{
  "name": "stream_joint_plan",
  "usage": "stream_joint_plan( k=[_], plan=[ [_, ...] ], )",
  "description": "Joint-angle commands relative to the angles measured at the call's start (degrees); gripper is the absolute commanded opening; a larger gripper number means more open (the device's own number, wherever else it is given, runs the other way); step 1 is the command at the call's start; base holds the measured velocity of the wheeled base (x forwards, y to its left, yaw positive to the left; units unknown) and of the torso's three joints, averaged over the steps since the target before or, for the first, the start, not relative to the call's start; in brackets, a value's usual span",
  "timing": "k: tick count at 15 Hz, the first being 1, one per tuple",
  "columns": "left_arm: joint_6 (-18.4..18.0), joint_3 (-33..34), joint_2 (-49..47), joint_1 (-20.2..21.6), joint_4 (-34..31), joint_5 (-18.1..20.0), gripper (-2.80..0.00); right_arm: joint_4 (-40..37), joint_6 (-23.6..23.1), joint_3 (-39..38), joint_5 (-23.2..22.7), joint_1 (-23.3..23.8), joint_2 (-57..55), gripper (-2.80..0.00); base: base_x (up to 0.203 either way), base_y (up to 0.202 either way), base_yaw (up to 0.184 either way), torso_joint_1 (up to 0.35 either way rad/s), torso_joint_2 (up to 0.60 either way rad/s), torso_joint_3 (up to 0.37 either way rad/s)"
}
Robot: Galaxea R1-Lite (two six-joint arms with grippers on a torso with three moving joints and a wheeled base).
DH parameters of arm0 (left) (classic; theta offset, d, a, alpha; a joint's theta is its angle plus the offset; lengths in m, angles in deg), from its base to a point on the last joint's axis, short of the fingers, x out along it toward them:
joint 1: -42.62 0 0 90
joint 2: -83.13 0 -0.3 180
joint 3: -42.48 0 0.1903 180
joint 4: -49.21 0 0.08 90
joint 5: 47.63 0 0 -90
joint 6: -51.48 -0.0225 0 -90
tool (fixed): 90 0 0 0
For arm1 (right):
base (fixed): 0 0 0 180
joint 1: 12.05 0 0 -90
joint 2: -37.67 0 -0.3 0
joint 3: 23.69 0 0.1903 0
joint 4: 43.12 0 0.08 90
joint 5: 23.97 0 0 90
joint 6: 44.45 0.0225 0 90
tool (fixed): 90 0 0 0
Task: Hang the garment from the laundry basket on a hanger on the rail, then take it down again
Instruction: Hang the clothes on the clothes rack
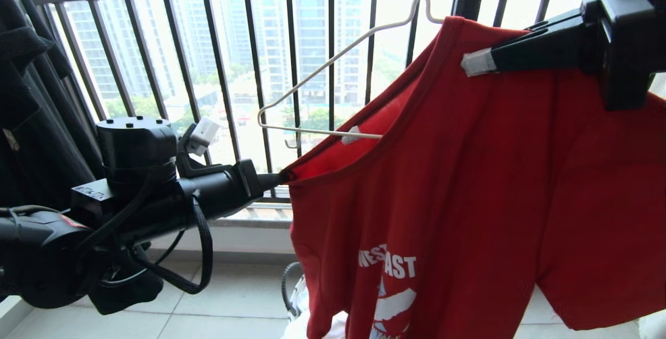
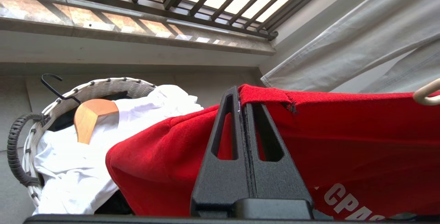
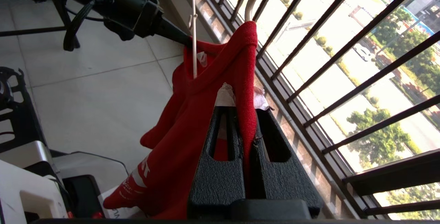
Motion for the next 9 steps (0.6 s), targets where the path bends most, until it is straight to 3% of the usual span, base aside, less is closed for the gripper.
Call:
stream_joint_plan(
  k=[1,6,9],
  plan=[
    [0.20,-1.03,-0.01,1.58,0.20,0.14,-2.80,-0.20,-0.16,-1.53,-1.32,2.15,-0.02,-2.80,0.000,0.000,0.000,0.000,0.00,0.000],
    [-0.33,-3.65,-1.51,6.98,0.08,0.30,-2.80,0.69,-0.46,-5.69,-2.03,2.65,0.77,-2.80,0.000,0.000,0.000,0.000,0.00,0.000],
    [-0.24,-3.76,-0.56,7.08,-0.01,0.40,-2.80,4.37,-0.72,-9.47,-1.90,2.73,0.58,-2.80,0.000,0.000,0.000,0.000,0.00,0.000]
  ],
)
